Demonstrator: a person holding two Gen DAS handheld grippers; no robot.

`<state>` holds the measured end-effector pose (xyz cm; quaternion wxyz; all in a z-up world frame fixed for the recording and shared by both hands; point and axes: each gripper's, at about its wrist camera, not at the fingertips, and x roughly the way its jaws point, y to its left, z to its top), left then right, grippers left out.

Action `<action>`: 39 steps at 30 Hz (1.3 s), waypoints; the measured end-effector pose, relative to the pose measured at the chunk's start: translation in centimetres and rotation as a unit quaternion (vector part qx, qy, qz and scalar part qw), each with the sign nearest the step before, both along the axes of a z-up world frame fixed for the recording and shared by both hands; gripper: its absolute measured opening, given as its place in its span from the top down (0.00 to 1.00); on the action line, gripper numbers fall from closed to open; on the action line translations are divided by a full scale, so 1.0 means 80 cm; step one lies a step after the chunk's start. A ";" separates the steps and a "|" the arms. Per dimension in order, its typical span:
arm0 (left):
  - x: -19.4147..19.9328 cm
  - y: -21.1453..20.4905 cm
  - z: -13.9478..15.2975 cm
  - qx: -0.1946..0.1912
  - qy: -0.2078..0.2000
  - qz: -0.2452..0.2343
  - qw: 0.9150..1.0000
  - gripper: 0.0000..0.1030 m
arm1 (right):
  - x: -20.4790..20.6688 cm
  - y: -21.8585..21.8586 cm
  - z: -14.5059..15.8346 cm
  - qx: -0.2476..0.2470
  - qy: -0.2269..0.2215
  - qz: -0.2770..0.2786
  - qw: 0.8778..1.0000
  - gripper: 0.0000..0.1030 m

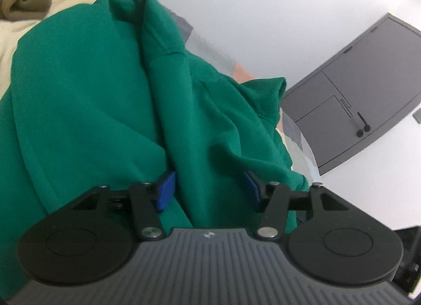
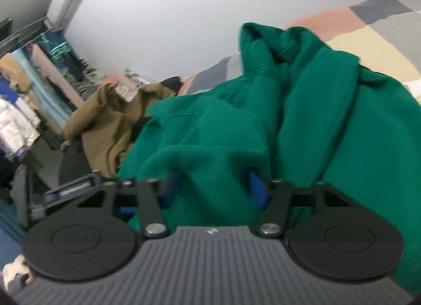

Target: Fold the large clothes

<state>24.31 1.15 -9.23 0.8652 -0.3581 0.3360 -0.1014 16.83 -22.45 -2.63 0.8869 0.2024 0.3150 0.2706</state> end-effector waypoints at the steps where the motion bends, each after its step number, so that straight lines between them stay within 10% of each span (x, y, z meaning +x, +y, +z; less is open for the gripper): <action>1: 0.001 -0.001 0.000 0.000 0.001 0.000 1.000 0.58 | -0.005 0.003 0.004 -0.005 -0.007 0.010 1.000 0.68; 6: -0.010 0.002 0.011 -0.001 -0.008 0.002 1.000 0.92 | -0.031 0.012 0.029 -0.030 -0.047 0.031 0.998 0.87; 17: -0.088 0.028 0.066 -0.009 -0.039 0.005 0.999 0.95 | -0.118 0.015 0.074 -0.051 -0.128 0.078 0.987 0.91; 29: -0.089 0.028 0.045 0.073 0.016 -0.006 0.997 0.95 | -0.104 0.039 0.030 -0.134 -0.038 0.079 0.987 0.88; 35: -0.093 0.016 0.060 0.125 0.003 -0.005 0.992 0.88 | -0.103 0.025 0.035 -0.111 -0.033 0.058 0.992 0.51; 39: -0.102 0.006 0.079 0.161 -0.029 -0.002 0.987 0.51 | -0.105 0.014 0.046 -0.083 -0.056 0.045 0.994 0.51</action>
